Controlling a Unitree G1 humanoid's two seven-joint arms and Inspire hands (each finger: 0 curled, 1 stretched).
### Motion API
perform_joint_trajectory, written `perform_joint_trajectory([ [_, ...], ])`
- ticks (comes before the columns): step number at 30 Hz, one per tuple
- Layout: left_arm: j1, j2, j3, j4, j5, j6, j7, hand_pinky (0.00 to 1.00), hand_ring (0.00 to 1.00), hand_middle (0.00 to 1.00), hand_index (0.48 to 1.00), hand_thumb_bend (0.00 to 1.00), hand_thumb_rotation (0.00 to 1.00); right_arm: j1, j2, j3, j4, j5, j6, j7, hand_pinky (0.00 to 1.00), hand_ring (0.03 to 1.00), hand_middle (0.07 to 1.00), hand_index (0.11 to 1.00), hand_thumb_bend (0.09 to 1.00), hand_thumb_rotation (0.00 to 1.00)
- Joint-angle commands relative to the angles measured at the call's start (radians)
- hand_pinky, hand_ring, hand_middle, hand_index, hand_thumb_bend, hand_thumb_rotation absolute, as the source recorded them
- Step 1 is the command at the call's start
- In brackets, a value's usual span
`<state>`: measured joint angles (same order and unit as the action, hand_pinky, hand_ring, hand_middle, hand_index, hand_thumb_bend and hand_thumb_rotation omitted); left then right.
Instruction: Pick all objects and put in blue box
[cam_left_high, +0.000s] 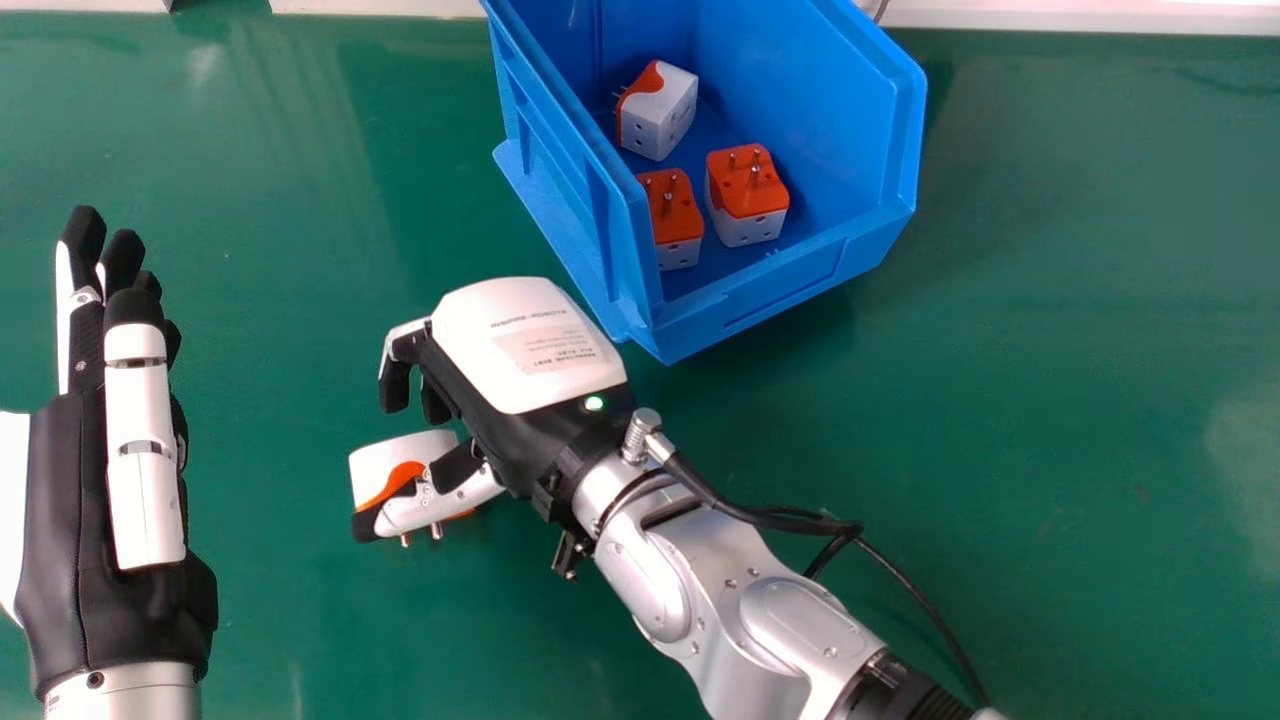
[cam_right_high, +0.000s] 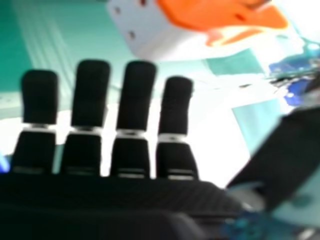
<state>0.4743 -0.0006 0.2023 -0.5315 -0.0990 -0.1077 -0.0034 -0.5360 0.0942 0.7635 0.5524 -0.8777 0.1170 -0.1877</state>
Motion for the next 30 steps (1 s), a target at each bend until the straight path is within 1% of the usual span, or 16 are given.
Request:
perform_joint_trajectory([
  [1,0.001,0.006,0.003,-0.017,-0.002,-0.01,-0.005,1.0,1.0,1.0,1.0,0.25,1.0,-0.023,0.006,0.006,-0.02,-0.012,-0.002,0.009,0.52,0.618,0.677,0.697,0.757,0.63],
  [4,0.001,0.004,0.004,-0.016,-0.004,-0.011,-0.005,1.0,1.0,1.0,1.0,0.25,1.0,-0.021,0.008,0.007,-0.023,-0.014,0.0,0.012,0.58,0.681,0.733,0.75,0.789,0.67],
  [6,0.0,0.004,0.005,-0.012,-0.001,-0.013,-0.006,1.0,1.0,1.0,1.0,0.25,1.0,-0.019,0.01,0.005,-0.023,-0.011,0.001,0.015,0.61,0.719,0.766,0.78,0.817,0.68],
  [8,0.0,0.004,0.006,-0.01,-0.001,-0.015,-0.008,1.0,1.0,1.0,1.0,0.25,1.0,-0.019,0.009,0.005,-0.024,-0.009,0.001,0.02,0.62,0.73,0.776,0.789,0.824,0.68],
  [9,0.0,0.004,0.007,-0.01,-0.004,-0.015,-0.01,1.0,1.0,1.0,1.0,0.25,1.0,-0.019,0.01,0.005,-0.025,-0.009,0.001,0.021,0.63,0.74,0.785,0.797,0.83,0.69],
  [10,0.0,0.003,0.007,-0.009,-0.004,-0.016,-0.009,1.0,1.0,1.0,1.0,0.25,1.0,-0.02,0.009,0.006,-0.023,-0.01,-0.002,0.017,0.65,0.756,0.798,0.81,0.841,0.69],
  [11,0.0,0.001,0.007,-0.011,-0.003,-0.015,-0.007,1.0,1.0,1.0,1.0,0.25,1.0,-0.02,0.008,0.007,-0.021,-0.012,-0.005,0.014,0.66,0.762,0.803,0.814,0.846,0.69],
  [13,0.001,0.001,0.007,-0.01,-0.002,-0.017,-0.008,1.0,1.0,1.0,1.0,0.25,1.0,-0.021,0.007,0.007,-0.016,-0.009,-0.013,0.008,0.67,0.774,0.812,0.82,0.859,0.69],
  [15,0.0,0.004,0.008,-0.007,-0.002,-0.019,-0.01,1.0,1.0,1.0,1.0,0.25,1.0,-0.024,0.005,0.008,-0.014,-0.01,-0.015,0.013,0.67,0.777,0.814,0.821,0.862,0.69],
  [17,-0.002,0.005,0.01,-0.003,0.001,-0.021,-0.01,1.0,1.0,1.0,1.0,0.25,1.0,-0.027,0.001,0.011,-0.01,-0.011,-0.021,0.018,0.68,0.782,0.819,0.824,0.87,0.68],
  [20,-0.003,0.002,0.011,-0.003,-0.001,-0.023,-0.009,1.0,1.0,1.0,1.0,0.26,1.0,-0.032,-0.007,0.02,-0.001,-0.013,-0.031,0.031,0.69,0.786,0.821,0.826,0.881,0.66],
  [22,-0.001,0.0,0.01,-0.006,-0.001,-0.024,-0.008,1.0,1.0,1.0,1.0,0.26,1.0,-0.032,-0.01,0.027,0.006,-0.017,-0.035,0.032,0.69,0.787,0.822,0.827,0.88,0.66],
  [25,0.001,-0.006,0.002,-0.022,0.003,-0.01,-0.002,1.0,1.0,1.0,1.0,0.27,1.0,-0.036,-0.015,0.038,0.025,-0.017,-0.044,0.039,0.69,0.788,0.826,0.825,0.878,0.62],
  [27,0.004,-0.01,-0.001,-0.032,0.009,-0.002,0.004,1.0,1.0,1.0,1.0,0.26,1.0,-0.04,-0.013,0.043,0.048,-0.017,-0.052,0.031,0.69,0.788,0.826,0.822,0.877,0.61],
  [30,0.009,-0.013,-0.003,-0.039,0.013,0.001,0.008,1.0,1.0,1.0,1.0,0.26,1.0,-0.051,-0.012,0.054,0.084,-0.025,-0.066,0.012,0.67,0.779,0.817,0.809,0.884,0.57],
])
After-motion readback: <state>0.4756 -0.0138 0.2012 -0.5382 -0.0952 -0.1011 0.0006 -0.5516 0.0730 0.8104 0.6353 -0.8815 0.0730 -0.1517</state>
